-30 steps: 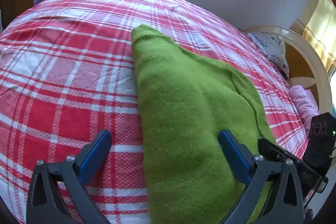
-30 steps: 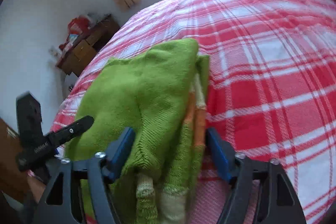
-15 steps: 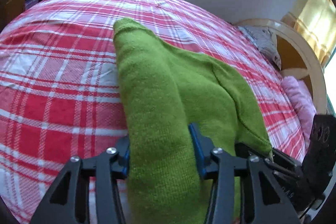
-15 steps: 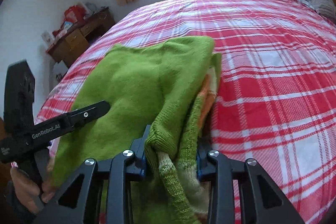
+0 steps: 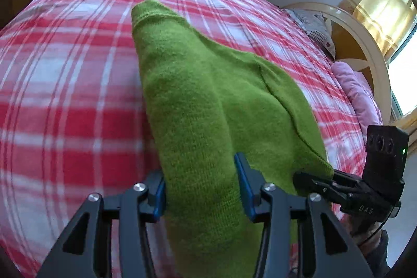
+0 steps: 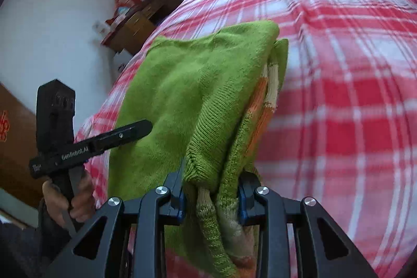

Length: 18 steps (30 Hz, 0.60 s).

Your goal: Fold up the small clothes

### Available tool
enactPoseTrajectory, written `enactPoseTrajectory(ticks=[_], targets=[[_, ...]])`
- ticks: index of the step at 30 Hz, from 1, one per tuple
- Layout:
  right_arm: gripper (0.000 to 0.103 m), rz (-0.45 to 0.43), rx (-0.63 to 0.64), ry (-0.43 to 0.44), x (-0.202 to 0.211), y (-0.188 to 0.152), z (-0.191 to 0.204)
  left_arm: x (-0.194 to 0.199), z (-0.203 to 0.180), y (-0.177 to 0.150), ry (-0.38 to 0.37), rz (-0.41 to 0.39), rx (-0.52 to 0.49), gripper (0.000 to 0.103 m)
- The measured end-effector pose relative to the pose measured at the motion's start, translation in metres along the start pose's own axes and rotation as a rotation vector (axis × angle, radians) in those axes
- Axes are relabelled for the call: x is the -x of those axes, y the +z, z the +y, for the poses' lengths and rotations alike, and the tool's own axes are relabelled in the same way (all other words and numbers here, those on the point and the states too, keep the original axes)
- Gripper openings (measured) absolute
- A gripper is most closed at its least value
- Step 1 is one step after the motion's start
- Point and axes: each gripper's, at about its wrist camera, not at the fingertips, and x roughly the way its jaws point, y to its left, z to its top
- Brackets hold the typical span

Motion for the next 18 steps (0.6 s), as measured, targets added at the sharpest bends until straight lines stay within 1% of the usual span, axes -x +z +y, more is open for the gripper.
enactPoseTrajectory(ticks=[1,3,4,6,8,10,11,13,14,15,16,17,18], targets=[[0.031,-0.001,0.023,-0.010,0.001,-0.008,0.006,0.003,0.002,-0.006,0.002,0.001,-0.003,0.052],[0.033,-0.017,0.053,-0.027,0.003,-0.018,0.014,0.004,0.004,-0.007,0.019,-0.008,-0.010,0.064],[0.037,-0.027,0.060,-0.042,0.005,-0.019,0.015,0.006,0.005,-0.006,0.026,-0.017,-0.007,0.067],[0.043,-0.038,0.042,-0.067,0.011,-0.016,0.012,0.014,0.010,-0.002,0.040,-0.036,0.010,0.076],[0.061,-0.098,-0.002,-0.080,0.023,-0.004,0.002,0.020,0.014,0.004,0.057,-0.080,0.023,0.083],[0.073,-0.179,-0.057,-0.056,0.033,0.007,-0.011,0.019,0.019,0.012,0.065,-0.111,0.037,0.084],[0.073,-0.193,-0.079,-0.035,0.034,0.012,-0.016,0.014,0.022,0.017,0.056,-0.112,0.046,0.084],[0.073,-0.202,-0.125,0.021,0.026,0.023,-0.026,0.000,0.026,0.024,0.040,-0.085,0.072,0.084],[0.073,-0.197,-0.126,0.024,0.019,0.028,-0.027,-0.010,0.028,0.026,0.013,-0.066,0.090,0.084],[0.073,-0.186,-0.117,0.012,0.010,0.034,-0.029,-0.020,0.030,0.028,-0.013,-0.049,0.112,0.085],[0.073,-0.163,-0.099,-0.015,-0.003,0.037,-0.029,-0.023,0.032,0.026,-0.023,-0.050,0.124,0.088],[0.073,-0.146,-0.092,-0.036,-0.012,0.041,-0.030,-0.022,0.030,0.025,-0.024,-0.076,0.114,0.091],[0.073,-0.130,-0.090,-0.045,-0.022,0.043,-0.033,-0.025,0.027,0.024,-0.014,-0.081,0.090,0.094]])
